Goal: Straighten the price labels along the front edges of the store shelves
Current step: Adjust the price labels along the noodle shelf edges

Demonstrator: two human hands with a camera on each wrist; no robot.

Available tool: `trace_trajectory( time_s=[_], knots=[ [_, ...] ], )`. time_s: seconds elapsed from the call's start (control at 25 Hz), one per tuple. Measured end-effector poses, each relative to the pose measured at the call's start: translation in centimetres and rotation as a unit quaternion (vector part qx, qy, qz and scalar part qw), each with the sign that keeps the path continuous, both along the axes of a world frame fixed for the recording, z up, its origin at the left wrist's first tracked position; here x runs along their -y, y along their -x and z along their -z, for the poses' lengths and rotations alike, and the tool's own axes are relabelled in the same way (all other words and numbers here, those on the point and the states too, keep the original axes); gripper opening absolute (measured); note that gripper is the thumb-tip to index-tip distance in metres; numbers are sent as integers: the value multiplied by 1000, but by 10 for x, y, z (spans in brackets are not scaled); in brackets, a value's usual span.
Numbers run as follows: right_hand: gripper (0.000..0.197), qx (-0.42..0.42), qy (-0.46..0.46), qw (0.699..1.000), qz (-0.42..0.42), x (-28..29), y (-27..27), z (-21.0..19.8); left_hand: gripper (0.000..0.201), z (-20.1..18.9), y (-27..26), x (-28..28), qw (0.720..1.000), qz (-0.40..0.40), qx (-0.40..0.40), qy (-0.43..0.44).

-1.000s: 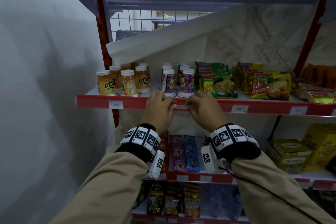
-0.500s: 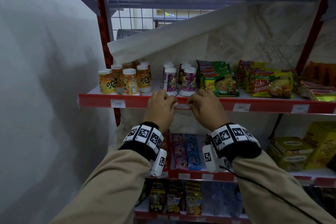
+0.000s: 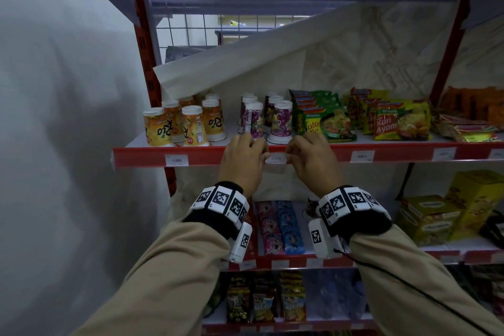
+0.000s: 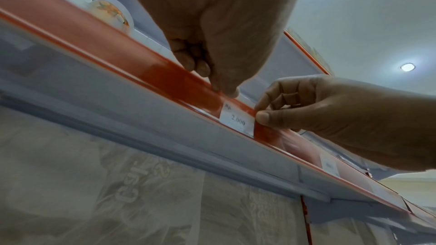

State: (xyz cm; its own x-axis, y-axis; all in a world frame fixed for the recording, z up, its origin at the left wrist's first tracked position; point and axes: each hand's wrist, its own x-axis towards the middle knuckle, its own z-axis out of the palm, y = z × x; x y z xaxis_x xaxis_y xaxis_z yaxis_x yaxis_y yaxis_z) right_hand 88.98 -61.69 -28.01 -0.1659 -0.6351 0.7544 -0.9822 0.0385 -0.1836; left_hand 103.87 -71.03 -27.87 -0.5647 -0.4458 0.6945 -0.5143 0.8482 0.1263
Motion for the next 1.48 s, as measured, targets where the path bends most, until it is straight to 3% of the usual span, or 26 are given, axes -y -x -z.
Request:
trace_trajectory(
  time_s=[0.2, 0.36, 0.64, 0.8, 0.96, 1.24, 1.48],
  knots=[
    [23, -39, 1, 997, 63, -14, 8, 6, 13, -4, -2, 1, 1000, 12, 14, 12],
    [33, -44, -53, 991, 117, -33, 27, -3, 20, -7, 2, -3, 999, -7, 13, 34],
    [26, -39, -83, 981, 169, -80, 86, -12, 39, -5, 64, -45, 995, 40, 68, 57],
    [23, -40, -77, 987, 139, -87, 110, -11, 45, -3, 102, -70, 993, 71, 66, 65],
    [22, -47, -47, 994, 93, -87, 119, -5, 27, 3, 120, -81, 992, 91, -14, 86],
    [15, -88, -32, 993, 68, -87, 125, 3, 15, 7, 133, -85, 994, 95, -51, -6],
    [10, -6, -64, 998, 14, -84, 133, -7, 10, 9, 138, -90, 994, 71, -73, -26]
  ],
)
